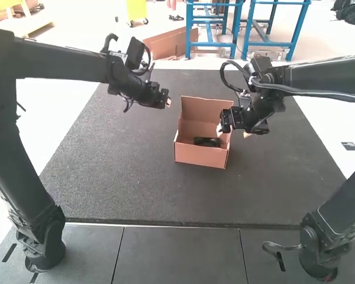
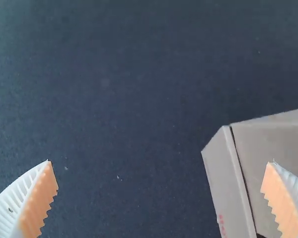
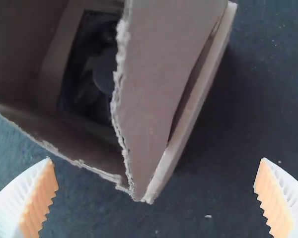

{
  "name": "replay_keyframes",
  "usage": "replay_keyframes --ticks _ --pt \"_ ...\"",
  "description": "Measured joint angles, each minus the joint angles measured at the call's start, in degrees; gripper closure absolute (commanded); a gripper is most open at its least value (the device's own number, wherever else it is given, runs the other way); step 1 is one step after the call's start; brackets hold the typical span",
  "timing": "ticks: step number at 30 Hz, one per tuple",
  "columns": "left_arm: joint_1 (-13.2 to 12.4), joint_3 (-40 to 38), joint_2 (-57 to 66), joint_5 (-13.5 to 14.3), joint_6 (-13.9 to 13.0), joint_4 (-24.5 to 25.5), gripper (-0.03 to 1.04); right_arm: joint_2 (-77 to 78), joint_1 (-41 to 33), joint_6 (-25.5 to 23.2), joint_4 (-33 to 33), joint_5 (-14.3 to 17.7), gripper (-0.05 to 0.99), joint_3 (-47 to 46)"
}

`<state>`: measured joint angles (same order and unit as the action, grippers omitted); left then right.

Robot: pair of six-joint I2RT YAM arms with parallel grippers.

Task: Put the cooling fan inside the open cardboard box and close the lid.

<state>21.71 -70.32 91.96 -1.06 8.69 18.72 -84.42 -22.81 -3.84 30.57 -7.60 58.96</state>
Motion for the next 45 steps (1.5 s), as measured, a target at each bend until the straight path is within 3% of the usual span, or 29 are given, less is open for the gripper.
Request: replay_keyframes --ticks 6,12,21,26,35,45 --pt "0.0 -6.8 1.7 2.4 -0.1 -0.6 0.04 5.2 0.1 0.2 0.0 -0.3 0.02 2.2" --pt "0.6 -10.5 6.0 3.1 -0.1 -0.6 0.04 9.1 3.4 0.2 -3.3 -0.6 0.02 5.1" --pt "4.5 -16.8 10.9 3.2 -0.3 -0.6 0.04 10.3 10.7 2.2 -7.9 8.5 0.03 5.5" --pt "4.8 -18.8 13.2 3.2 -0.5 -0.5 0.04 10.3 12.7 3.1 -8.0 10.6 0.03 5.5" --pt "4.9 -19.1 16.1 3.2 -1.0 0.7 0.04 10.3 13.4 3.5 -7.3 10.9 0.03 5.4" --pt "7.0 -19.2 16.8 2.9 -1.9 5.5 0.04 10.3 15.1 3.5 -4.5 8.2 0.03 5.4"
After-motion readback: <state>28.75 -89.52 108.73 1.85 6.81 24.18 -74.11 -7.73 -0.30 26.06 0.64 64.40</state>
